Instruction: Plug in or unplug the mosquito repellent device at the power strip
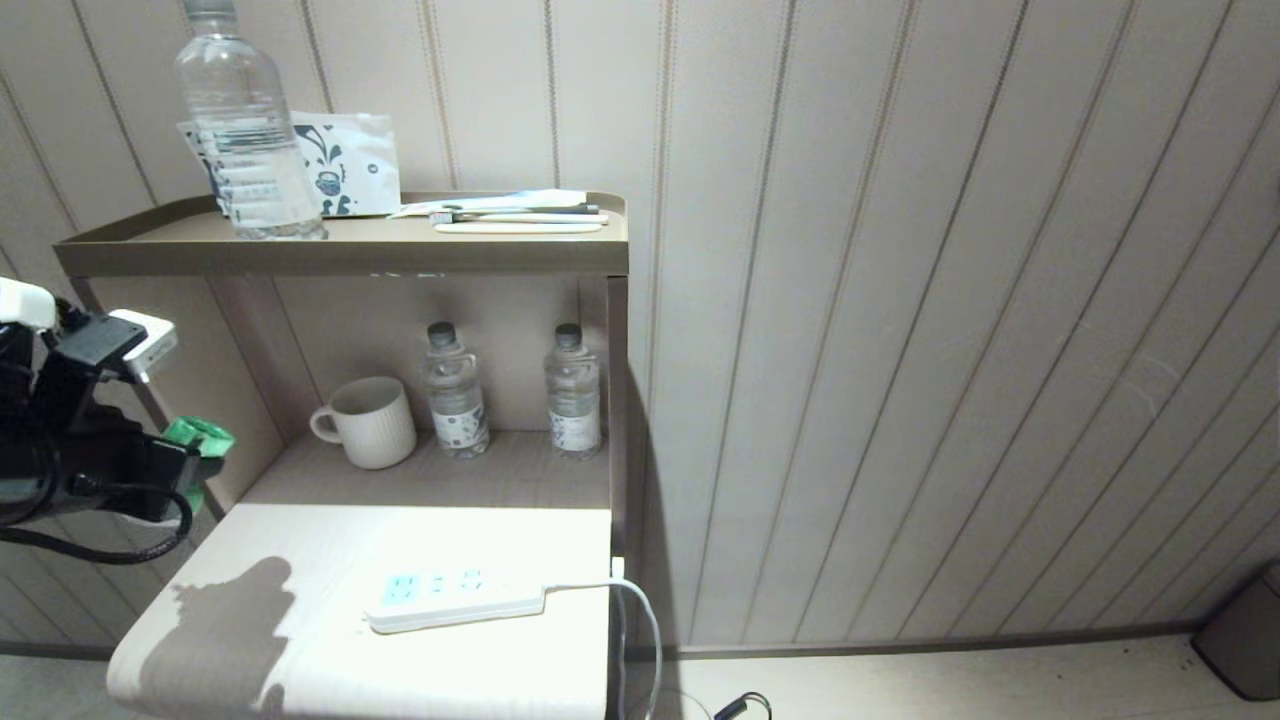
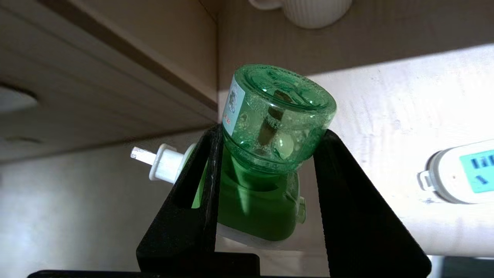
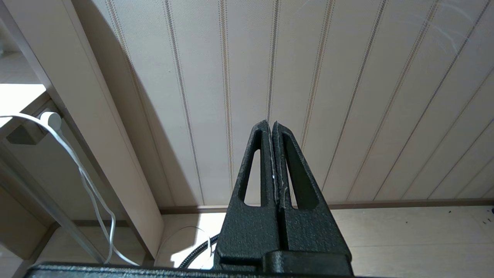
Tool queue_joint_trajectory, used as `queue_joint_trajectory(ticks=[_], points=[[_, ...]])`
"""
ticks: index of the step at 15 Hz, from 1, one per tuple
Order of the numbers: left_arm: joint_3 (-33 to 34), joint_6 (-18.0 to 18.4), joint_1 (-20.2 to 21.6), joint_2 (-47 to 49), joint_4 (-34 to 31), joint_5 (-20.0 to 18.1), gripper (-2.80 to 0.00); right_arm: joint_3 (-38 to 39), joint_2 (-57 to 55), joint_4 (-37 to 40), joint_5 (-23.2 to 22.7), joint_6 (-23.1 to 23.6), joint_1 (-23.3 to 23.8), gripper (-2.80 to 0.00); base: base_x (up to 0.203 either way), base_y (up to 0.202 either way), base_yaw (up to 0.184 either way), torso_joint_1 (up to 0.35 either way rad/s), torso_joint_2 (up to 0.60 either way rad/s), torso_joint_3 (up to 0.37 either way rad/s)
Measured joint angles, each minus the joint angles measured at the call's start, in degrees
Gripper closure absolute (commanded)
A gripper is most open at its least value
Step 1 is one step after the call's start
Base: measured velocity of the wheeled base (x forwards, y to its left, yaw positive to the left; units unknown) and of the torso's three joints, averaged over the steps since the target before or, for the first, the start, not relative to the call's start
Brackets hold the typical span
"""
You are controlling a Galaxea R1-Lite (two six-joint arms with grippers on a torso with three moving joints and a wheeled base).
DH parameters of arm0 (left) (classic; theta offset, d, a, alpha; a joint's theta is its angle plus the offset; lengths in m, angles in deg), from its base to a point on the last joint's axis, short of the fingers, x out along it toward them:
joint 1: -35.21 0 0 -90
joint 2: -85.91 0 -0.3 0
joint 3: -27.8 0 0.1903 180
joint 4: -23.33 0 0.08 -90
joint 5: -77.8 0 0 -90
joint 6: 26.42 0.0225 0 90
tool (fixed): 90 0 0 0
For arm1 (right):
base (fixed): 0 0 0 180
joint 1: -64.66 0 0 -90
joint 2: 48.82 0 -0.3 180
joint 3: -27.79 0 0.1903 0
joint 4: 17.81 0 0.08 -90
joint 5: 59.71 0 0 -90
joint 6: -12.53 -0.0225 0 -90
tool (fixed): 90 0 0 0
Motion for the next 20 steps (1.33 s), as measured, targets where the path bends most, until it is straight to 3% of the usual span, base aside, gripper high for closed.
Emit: queue_joint_trajectory(ticks=[5,8,12,16,20], points=[[1.57,18.28,-0.11,-3.66,5.47,0.21,0.0,0.0,0.0,0.02,0.0,0.02,0.0,0.0,0.0,0.0,0.0,0.0,0.0,0.0],[1.9,32.38,-1.08,-5.44,9.94,0.84,0.0,0.0,0.0,0.02,-0.01,0.01,0.03,0.0,0.0,0.0,0.0,0.0,0.0,0.0],[3.05,55.44,-4.6,-7.7,15.77,2.98,0.0,0.0,0.0,0.0,0.0,0.02,-0.02,0.0,0.0,0.0,0.0,0.0,0.0,0.0],[10.07,80.86,-9.3,-9.77,27.78,4.51,0.0,0.0,0.0,-0.01,-0.01,0.0,-0.02,0.0,0.0,0.0,0.0,0.0,0.0,0.0],[16.05,105.1,-12.26,-11.16,39.25,2.44,0.0,0.0,0.0,-0.02,-0.01,0.02,0.0,0.0,0.0,0.0,0.0,0.0,0.0,0.0]])
